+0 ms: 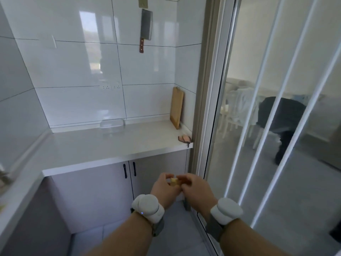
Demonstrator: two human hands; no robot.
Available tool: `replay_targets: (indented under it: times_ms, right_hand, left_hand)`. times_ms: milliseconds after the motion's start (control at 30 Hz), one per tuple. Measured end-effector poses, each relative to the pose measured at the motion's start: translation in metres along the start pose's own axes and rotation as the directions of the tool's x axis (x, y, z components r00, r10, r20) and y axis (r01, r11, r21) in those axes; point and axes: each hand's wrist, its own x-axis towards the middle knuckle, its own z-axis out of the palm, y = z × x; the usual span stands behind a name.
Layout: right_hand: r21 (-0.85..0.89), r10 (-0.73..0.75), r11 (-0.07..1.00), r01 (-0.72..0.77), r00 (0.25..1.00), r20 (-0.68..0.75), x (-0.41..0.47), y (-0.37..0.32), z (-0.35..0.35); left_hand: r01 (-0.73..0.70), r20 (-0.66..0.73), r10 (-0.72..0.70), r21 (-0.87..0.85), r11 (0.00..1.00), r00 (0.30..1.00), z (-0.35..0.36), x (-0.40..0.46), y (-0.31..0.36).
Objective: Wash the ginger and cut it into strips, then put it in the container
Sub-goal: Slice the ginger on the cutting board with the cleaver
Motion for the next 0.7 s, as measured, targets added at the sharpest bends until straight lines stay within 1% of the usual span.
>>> replay_targets:
  times_ms: [100, 200, 333, 433, 533, 700]
  right_hand:
    - [-0.009, -0.018, 1.000, 0.017, 1.000, -0.023, 0.006, -0.003, 0.003]
    - [0.009, -0.018, 1.000, 0.018, 0.999, 0.041, 0.034, 0.003, 0.008]
    - [0.020, -0.046, 0.999, 0.045, 0.997, 0.057, 0.084, 0.009, 0.017]
    - [0.053, -0.079, 0.996, 0.071, 0.984, 0.162, 0.126, 0.010, 0.021]
    - [0.058, -0.116, 0.993, 0.106, 0.968, 0.222, 0.173, 0.010, 0.015]
    - [0.072, -0.156, 0.987, 0.142, 0.945, 0.288, 0.239, 0.001, -0.002]
  left_hand:
    - [0.042, 0.026, -0.042, -0.016, 0.999, 0.999, -0.003, 0.011, -0.004]
    - [0.083, 0.014, -0.082, -0.029, 0.996, 0.997, -0.003, 0.038, -0.012]
    - [0.117, -0.014, -0.117, 0.008, 0.993, 0.993, -0.006, 0.082, -0.013]
    - [0.116, -0.067, -0.111, 0.067, 0.991, 0.991, -0.008, 0.113, -0.006]
    - [0.142, -0.146, -0.128, 0.094, 0.985, 0.981, -0.008, 0.149, 0.003]
    - [0.152, -0.237, -0.140, 0.033, 0.988, 0.961, 0.000, 0.201, 0.029]
